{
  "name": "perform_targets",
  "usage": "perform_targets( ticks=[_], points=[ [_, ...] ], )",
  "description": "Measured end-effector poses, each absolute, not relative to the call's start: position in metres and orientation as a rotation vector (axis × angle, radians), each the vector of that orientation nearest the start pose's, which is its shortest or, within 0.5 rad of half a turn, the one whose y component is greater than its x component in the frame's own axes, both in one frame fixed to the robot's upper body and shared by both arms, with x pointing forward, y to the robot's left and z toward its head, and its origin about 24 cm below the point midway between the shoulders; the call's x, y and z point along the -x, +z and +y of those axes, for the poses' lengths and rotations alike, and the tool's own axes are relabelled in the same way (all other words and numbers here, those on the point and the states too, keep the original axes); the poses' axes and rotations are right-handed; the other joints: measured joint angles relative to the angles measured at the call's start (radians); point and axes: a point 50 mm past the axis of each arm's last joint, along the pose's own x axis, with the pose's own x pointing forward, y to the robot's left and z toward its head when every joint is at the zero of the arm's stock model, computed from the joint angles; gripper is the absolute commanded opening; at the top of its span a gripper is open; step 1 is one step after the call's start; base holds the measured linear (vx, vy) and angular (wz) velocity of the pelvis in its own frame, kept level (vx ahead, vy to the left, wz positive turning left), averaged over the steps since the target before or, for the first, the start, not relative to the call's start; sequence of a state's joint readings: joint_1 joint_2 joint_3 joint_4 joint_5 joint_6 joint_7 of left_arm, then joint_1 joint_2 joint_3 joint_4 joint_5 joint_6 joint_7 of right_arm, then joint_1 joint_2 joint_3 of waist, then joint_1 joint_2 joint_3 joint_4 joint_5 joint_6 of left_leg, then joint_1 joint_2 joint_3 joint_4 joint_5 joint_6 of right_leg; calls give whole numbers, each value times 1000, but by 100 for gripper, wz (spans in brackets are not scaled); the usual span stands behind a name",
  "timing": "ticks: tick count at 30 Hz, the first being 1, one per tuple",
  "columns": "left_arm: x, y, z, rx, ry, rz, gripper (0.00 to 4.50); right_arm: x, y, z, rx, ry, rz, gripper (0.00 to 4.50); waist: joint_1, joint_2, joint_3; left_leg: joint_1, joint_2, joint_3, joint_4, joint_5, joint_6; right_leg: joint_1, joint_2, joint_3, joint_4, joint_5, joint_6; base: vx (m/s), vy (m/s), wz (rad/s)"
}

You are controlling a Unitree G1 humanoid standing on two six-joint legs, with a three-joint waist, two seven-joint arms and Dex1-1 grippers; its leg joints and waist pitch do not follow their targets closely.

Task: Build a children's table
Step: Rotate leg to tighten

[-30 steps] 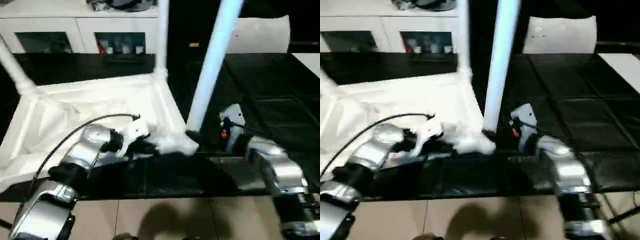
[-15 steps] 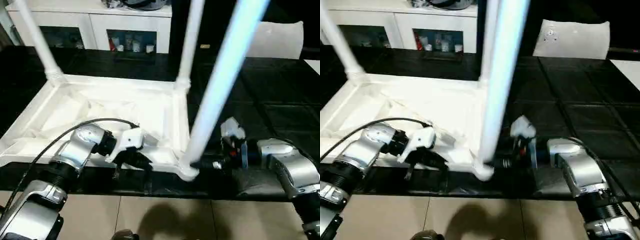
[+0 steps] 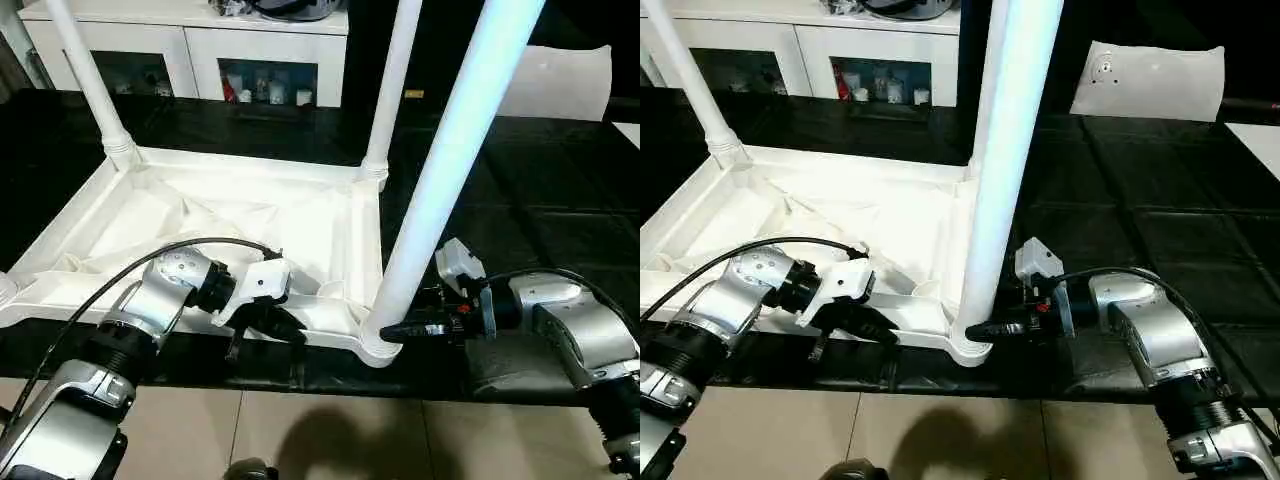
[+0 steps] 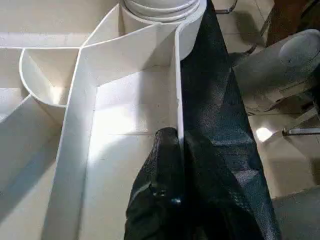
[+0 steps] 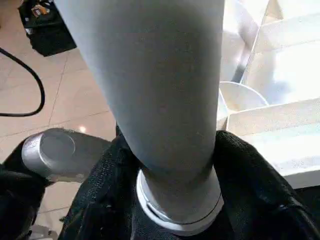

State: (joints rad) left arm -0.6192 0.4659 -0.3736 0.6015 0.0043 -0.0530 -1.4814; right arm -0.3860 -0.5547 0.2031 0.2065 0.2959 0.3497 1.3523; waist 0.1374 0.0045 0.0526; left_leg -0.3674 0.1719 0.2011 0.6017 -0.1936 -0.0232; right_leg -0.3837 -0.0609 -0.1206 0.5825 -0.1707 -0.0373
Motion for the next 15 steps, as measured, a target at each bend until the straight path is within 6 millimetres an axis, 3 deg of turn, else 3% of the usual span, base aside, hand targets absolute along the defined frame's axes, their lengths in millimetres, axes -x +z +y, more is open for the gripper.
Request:
perform_targets(
  ticks=[5,9,12,15],
  points=[
    [-305,59,144,-516,-1628,485,0,-271,72,-168,73,1395,419,195,4,1,0,1,0,0,0,0,0,0,0,0,0,-1,1,0,0,0],
    [-310,55,139,-459,-1530,492,0,-269,66,-168,14,1257,403,195,4,1,-1,3,0,0,2,1,-1,3,0,0,1,0,1,0,0,0],
    [-314,53,134,-415,-1447,501,0,-272,62,-168,-28,1117,374,195,-8,1,-1,4,0,0,3,1,-1,3,0,1,1,0,1,0,0,0],
    [-322,51,124,-366,-1341,502,0,-281,59,-164,-52,923,340,195,-33,1,-1,4,0,0,3,1,-2,3,-1,1,1,0,1,0,0,0]
  ],
)
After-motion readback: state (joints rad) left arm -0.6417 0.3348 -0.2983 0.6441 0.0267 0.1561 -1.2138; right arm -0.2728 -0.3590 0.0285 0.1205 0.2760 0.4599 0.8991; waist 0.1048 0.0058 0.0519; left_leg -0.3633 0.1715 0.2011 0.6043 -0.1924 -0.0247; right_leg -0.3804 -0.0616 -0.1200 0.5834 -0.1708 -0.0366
